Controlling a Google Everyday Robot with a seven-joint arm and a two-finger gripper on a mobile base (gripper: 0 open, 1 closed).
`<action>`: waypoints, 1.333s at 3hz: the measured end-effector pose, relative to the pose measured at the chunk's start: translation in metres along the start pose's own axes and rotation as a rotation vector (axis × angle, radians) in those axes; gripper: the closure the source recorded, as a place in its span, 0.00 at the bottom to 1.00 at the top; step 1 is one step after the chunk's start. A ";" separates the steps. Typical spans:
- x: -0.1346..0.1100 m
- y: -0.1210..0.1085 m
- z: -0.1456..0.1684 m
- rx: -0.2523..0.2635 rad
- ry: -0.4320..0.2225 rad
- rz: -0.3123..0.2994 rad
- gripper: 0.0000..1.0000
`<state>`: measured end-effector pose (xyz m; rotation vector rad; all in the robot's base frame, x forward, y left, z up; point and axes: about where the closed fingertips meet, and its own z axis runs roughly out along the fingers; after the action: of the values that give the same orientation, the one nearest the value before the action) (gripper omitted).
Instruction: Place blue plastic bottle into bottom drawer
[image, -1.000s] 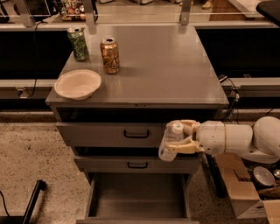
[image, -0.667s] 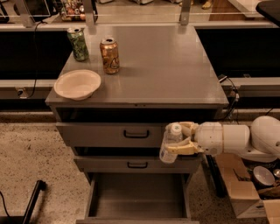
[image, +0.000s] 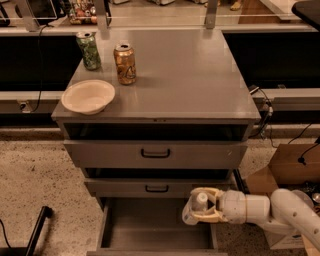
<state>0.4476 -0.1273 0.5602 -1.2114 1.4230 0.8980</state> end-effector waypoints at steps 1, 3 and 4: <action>0.012 0.006 0.007 -0.007 -0.022 0.021 1.00; 0.077 0.000 0.019 0.043 0.027 0.094 1.00; 0.172 0.000 0.040 0.101 0.075 0.174 1.00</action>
Offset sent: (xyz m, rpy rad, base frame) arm -0.0050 0.0056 -0.0179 0.0313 0.0216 0.0029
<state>0.4605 -0.1262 0.3837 -1.0675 1.6338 0.8944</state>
